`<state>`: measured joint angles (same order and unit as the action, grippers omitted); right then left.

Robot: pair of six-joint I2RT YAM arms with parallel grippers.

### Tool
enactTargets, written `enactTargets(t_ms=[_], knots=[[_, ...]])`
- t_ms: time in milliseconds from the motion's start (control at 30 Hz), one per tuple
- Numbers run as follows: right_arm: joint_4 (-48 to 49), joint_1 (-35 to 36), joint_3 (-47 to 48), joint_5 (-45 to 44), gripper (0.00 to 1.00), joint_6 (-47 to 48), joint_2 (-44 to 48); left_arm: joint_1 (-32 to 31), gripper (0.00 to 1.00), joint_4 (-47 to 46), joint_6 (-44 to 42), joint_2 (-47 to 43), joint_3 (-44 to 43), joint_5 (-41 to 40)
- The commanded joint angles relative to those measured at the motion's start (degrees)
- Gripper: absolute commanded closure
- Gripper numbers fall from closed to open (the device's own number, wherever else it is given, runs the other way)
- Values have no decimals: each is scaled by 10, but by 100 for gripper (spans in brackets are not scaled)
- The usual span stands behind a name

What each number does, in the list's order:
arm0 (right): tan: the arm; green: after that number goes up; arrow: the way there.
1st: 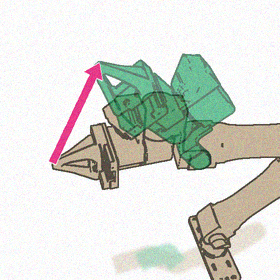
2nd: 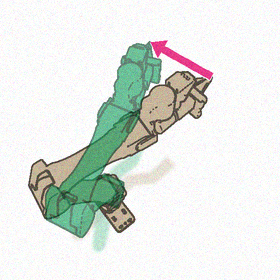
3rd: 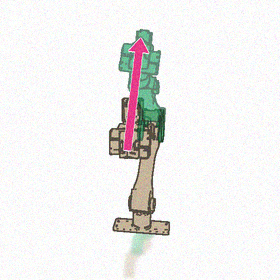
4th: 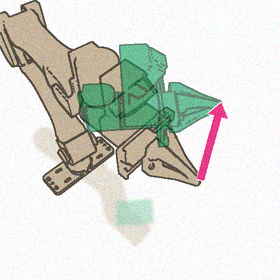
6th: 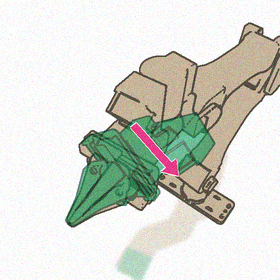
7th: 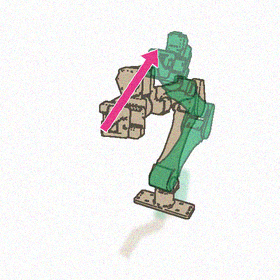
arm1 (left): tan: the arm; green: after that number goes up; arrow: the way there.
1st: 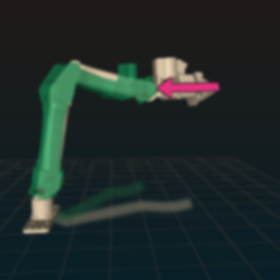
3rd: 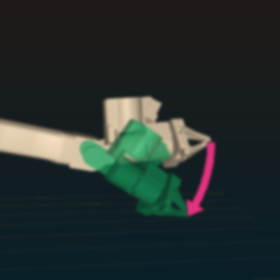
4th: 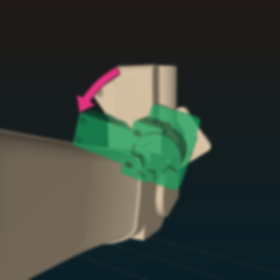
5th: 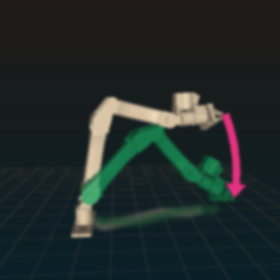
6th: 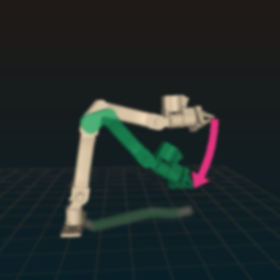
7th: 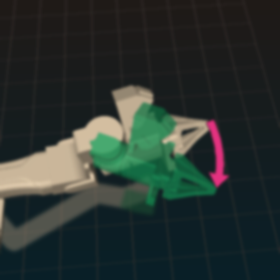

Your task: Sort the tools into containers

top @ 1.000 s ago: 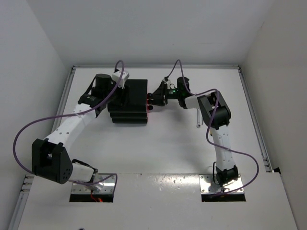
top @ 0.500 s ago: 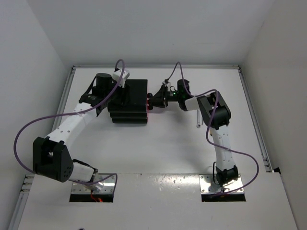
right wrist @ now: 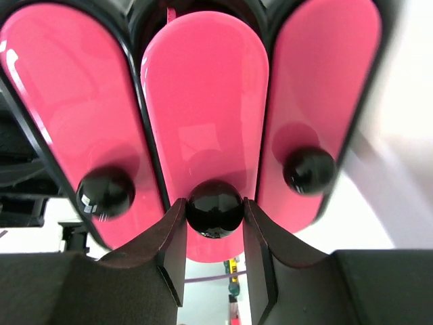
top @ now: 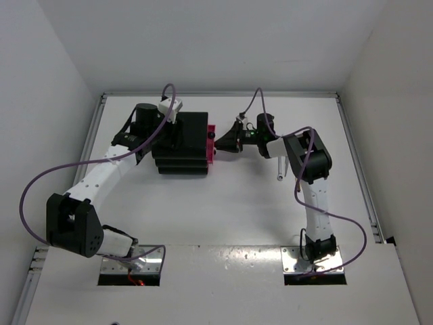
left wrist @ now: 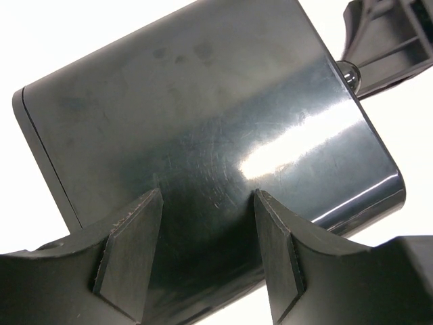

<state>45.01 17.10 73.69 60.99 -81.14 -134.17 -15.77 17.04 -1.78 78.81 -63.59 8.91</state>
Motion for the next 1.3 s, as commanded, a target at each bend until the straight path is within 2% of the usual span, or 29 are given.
enactTargets(t_ms=[0, 167, 567, 800, 1033, 1100, 1267], knots=[[16, -26, -27, 27, 81, 25, 38, -4, 37, 51, 11, 20, 9, -20], [16, -51, -57, 33, 83, 43, 58, -4, 37, 51, 16, 20, 9, -20], [-77, -109, -101, 44, 85, 137, 87, -4, 37, 51, 16, 20, 9, -25], [-133, -131, -101, 49, 85, 186, 87, -4, 37, 51, 16, 14, 9, -25], [-139, -143, -101, 49, 85, 203, 75, -4, 37, 51, 16, 14, 15, -25], [-144, -143, -95, 49, 82, 203, 68, -4, 37, 51, 16, 14, 15, -25], [-176, -143, -79, 42, 60, 223, 55, -4, 37, 51, 16, 14, 15, -25]])
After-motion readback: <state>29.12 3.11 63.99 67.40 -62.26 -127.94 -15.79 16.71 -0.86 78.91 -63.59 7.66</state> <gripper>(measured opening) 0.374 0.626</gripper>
